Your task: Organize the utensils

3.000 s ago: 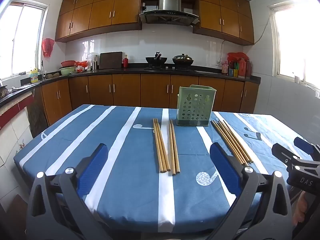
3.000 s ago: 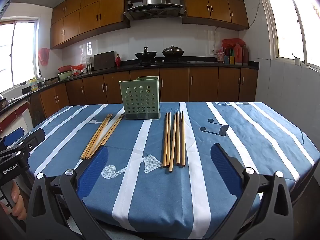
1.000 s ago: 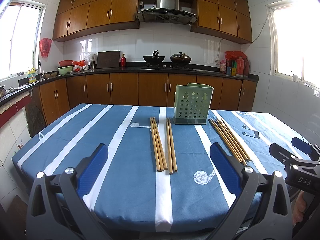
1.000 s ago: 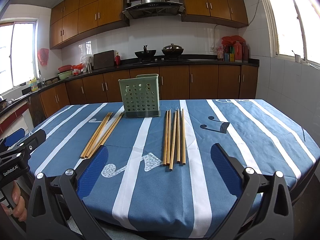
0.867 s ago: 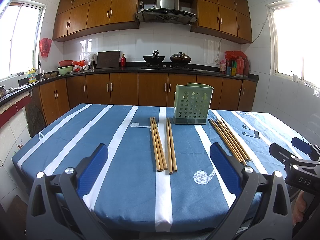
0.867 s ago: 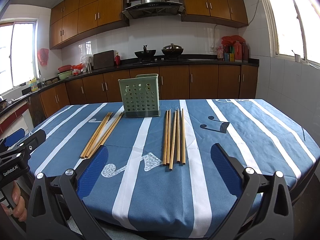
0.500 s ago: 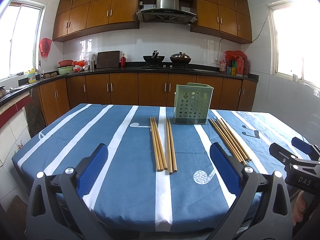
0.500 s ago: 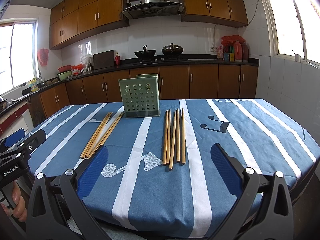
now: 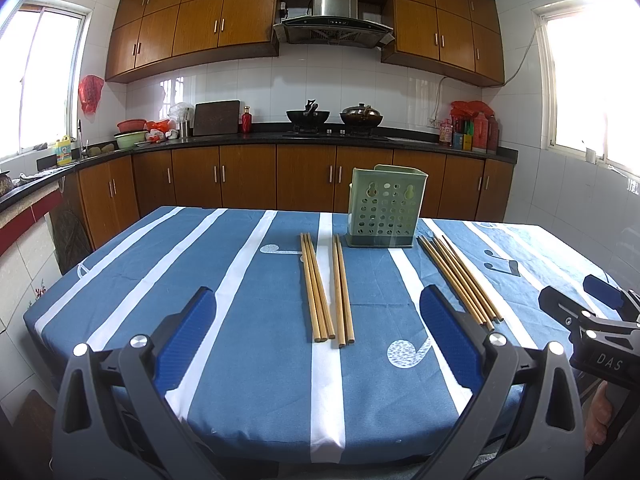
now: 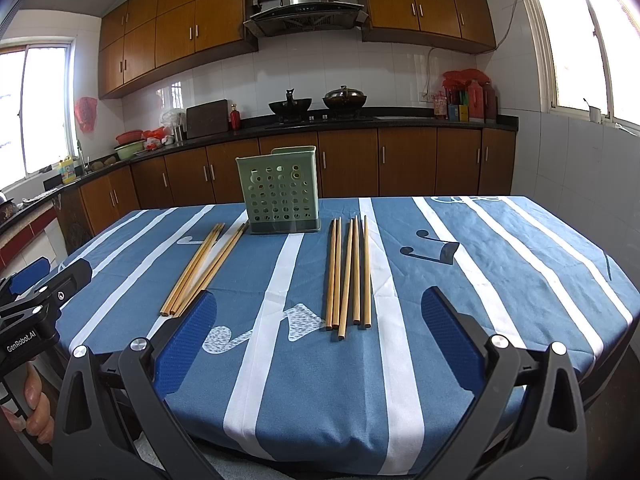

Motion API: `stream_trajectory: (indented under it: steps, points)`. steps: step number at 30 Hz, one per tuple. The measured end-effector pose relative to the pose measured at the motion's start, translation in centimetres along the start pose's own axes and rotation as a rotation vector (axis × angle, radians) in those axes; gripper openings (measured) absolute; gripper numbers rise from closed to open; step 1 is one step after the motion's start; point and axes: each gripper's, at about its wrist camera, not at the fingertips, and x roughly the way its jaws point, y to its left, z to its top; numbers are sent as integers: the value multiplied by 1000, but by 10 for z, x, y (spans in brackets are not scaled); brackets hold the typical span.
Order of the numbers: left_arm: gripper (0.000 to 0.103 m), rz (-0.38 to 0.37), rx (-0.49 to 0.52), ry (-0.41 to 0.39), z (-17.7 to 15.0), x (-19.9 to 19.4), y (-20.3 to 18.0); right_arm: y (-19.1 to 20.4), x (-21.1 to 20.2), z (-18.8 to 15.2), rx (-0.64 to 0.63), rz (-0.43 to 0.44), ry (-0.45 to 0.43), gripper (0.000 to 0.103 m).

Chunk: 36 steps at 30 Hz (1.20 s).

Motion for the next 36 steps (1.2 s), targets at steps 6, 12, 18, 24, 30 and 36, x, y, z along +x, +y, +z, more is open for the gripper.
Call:
stream_trajectory:
  steps: [6,12,18,24,30,36]
  points:
    - [99,0,-2,8,-3,7,-6,0,4,-3,3,-1,11,101]
    - [99,0,-8,38,-9,18,-8,-4,15,-6,10,-13,37,101]
    - [99,44,-54,124,-6,46,12,-19,36,1,51,-46,82,101]
    - [99,80,-105,235,10,84,42,-42,78,22,89,-111,178,98]
    - [99,34,-151,323,20,115,65,-60,142,36,145,-137,345,67]
    - [99,25,-188,394,23,141,80,-68,187,28,197,-83,476,34]
